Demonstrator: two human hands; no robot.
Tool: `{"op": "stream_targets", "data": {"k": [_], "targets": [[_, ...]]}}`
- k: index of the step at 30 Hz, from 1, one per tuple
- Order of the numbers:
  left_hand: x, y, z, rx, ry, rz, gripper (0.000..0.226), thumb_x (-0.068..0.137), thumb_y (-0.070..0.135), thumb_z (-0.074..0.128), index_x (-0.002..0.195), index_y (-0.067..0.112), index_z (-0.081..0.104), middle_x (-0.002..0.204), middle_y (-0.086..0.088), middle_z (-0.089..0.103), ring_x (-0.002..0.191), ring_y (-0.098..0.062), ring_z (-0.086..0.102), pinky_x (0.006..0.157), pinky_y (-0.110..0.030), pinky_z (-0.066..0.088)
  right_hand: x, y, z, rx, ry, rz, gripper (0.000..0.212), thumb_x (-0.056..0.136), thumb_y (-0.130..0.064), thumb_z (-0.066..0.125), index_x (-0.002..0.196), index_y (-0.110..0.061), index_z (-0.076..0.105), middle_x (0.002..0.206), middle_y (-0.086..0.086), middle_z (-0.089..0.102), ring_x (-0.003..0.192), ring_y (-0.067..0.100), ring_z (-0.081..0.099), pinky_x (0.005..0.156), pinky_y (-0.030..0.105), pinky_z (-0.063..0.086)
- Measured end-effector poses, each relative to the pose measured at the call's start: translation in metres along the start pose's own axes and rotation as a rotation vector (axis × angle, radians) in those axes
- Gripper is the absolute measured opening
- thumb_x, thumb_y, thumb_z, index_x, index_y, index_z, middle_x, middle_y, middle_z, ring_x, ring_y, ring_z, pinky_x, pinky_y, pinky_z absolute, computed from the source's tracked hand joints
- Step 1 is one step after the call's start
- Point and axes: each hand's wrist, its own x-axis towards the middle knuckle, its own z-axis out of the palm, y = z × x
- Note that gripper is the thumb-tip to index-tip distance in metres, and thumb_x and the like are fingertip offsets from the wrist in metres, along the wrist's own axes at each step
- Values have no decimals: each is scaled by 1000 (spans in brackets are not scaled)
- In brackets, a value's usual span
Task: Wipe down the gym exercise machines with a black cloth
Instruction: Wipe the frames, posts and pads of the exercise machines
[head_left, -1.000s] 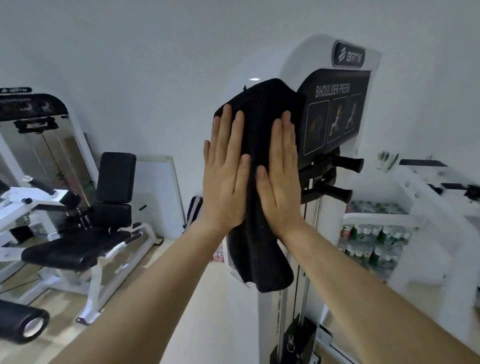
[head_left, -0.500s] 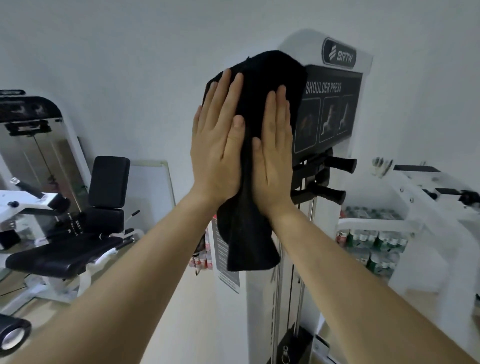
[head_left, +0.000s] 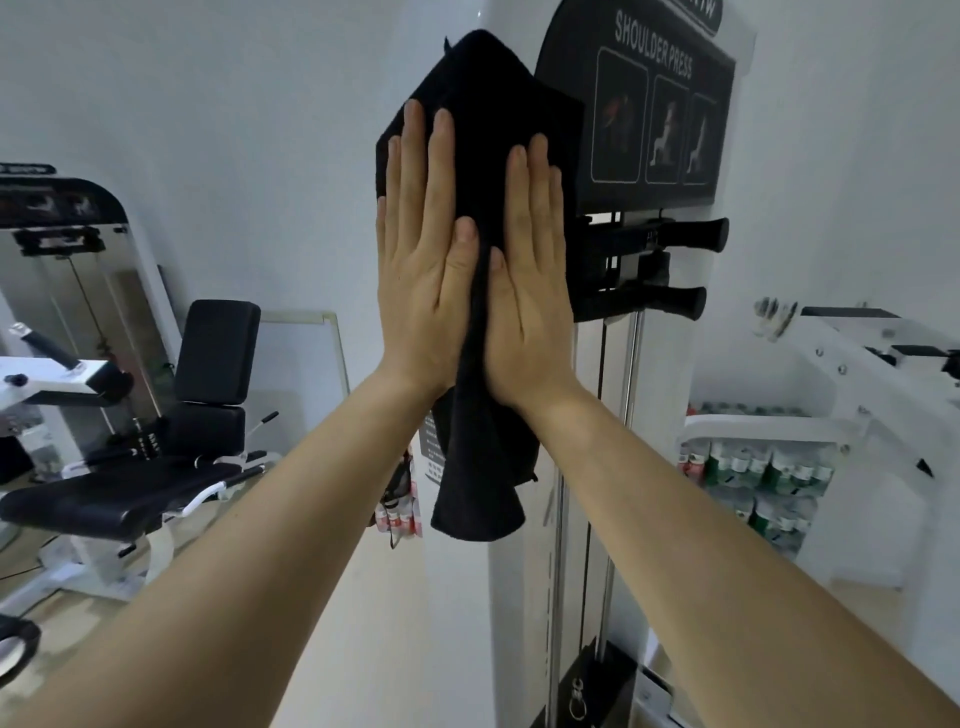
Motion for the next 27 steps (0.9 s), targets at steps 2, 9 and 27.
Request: {"op": "stream_targets", "data": {"k": [2, 9, 27], "targets": [[-13, -3, 1, -3, 2, -10, 60, 103, 28, 24, 156, 1, 16, 165, -21, 9, 154, -32, 6, 123, -55, 7, -11, 3, 1, 23, -3, -12, 58, 103, -23, 23, 154, 2, 15, 164, 19, 8, 154, 29, 1, 125, 40, 4], [-69, -19, 7, 4, 5, 5, 58, 104, 28, 23, 156, 4, 19, 166, -19, 8, 155, -28, 4, 125, -51, 6, -57, 18, 5, 64, -23, -75, 58, 103, -20, 24, 153, 8, 15, 163, 24, 6, 153, 32, 4, 125, 49, 6], [-308, -63, 34, 6, -16, -53, 55, 105, 29, 22, 157, 14, 15, 167, -12, 6, 155, -23, 2, 123, -54, 9, -277, 62, 18, 111, -88, -70, 59, 99, -5, 31, 154, 7, 12, 164, 22, 2, 154, 22, 4, 124, 35, 11]]}}
